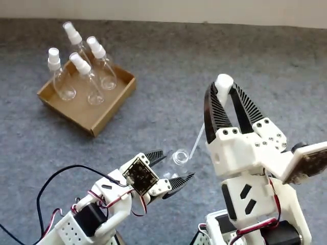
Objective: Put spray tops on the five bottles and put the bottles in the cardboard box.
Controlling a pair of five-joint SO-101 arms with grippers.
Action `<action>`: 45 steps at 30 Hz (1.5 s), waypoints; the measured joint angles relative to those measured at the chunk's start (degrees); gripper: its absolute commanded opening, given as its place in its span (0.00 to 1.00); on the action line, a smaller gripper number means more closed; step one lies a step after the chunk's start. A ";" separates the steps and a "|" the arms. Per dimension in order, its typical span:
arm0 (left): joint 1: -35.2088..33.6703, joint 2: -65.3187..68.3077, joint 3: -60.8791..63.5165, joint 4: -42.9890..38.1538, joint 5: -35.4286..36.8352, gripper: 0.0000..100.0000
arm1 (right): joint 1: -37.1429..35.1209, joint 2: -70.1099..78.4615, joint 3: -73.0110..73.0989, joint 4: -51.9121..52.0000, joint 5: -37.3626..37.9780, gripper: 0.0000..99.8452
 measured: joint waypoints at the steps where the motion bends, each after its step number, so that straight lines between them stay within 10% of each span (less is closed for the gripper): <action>1: 0.00 0.00 0.00 0.00 0.00 0.19 | 0.00 0.00 1.14 -0.53 0.00 0.00; 45: -0.09 0.00 0.00 -0.18 0.18 0.19 | 0.09 -24.88 31.56 -8.09 -0.44 0.00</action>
